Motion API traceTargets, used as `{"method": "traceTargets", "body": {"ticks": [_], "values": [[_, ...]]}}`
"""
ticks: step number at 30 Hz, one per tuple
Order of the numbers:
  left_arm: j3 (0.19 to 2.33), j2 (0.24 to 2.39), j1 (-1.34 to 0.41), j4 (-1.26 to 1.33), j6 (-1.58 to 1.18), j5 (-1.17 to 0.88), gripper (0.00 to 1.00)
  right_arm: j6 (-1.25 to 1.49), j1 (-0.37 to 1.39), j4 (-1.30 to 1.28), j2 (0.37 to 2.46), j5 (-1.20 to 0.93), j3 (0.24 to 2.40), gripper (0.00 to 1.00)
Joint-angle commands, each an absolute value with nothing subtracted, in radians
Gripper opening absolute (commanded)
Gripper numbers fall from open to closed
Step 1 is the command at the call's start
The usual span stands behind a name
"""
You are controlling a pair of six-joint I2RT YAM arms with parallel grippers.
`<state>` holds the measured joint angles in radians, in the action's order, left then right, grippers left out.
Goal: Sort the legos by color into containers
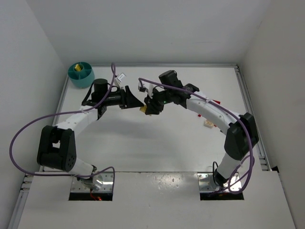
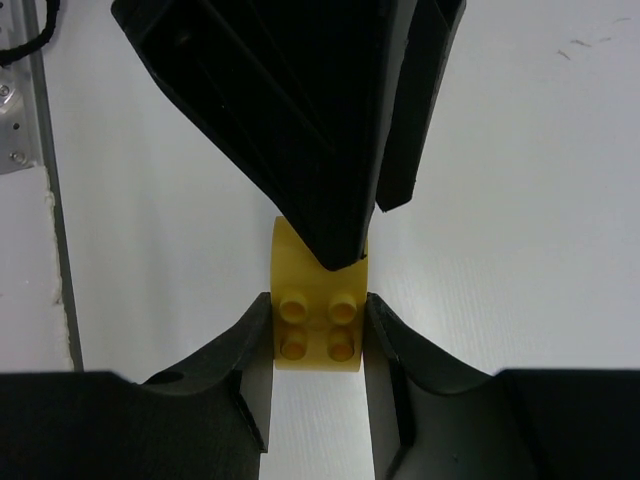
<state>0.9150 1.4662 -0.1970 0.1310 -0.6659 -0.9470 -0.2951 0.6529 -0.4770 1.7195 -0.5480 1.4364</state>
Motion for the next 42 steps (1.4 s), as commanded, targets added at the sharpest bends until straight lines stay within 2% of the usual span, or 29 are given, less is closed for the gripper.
{"method": "traceTargets", "body": {"ticks": [1, 6, 14, 17, 19, 20, 24, 29, 35, 39, 42], "values": [[0.913, 1.473, -0.216, 0.173, -0.678, -0.977, 0.58, -0.313, 0.676, -0.439, 1.721, -0.554, 1.491, 0.00], [0.893, 1.473, -0.235, 0.204, -0.699, -0.996, 0.56, -0.322, 0.696, -0.448, 1.730, -0.534, 1.500, 0.00], [0.884, 1.473, -0.244, 0.233, -0.713, -1.034, 0.31, -0.331, 0.715, -0.425, 1.749, -0.453, 1.509, 0.00], [0.884, 1.482, -0.244, 0.233, -0.713, -1.043, 0.31, -0.331, 0.715, -0.407, 1.749, -0.411, 1.509, 0.00], [0.884, 1.491, -0.244, 0.233, -0.713, -1.043, 0.39, -0.322, 0.715, -0.407, 1.740, -0.396, 1.509, 0.00], [0.884, 1.491, -0.244, 0.221, -0.713, -1.031, 0.47, -0.322, 0.715, -0.407, 1.740, -0.396, 1.509, 0.00], [0.884, 1.491, -0.244, 0.221, -0.713, -1.022, 0.51, -0.322, 0.715, -0.407, 1.740, -0.387, 1.509, 0.00], [0.874, 1.491, -0.253, 0.221, -0.704, -1.022, 0.50, -0.322, 0.715, -0.407, 1.740, -0.374, 1.519, 0.00], [0.874, 1.482, -0.253, 0.212, -0.675, -1.022, 0.34, -0.322, 0.715, -0.407, 1.730, -0.365, 1.500, 0.00], [0.900, 1.457, -0.242, 0.125, -0.542, -0.996, 0.29, -0.331, 0.715, -0.407, 1.712, -0.354, 1.491, 0.13], [0.925, 1.431, -0.203, 0.066, -0.483, -0.959, 0.19, -0.305, 0.693, -0.407, 1.703, -0.386, 1.502, 0.35]]}}
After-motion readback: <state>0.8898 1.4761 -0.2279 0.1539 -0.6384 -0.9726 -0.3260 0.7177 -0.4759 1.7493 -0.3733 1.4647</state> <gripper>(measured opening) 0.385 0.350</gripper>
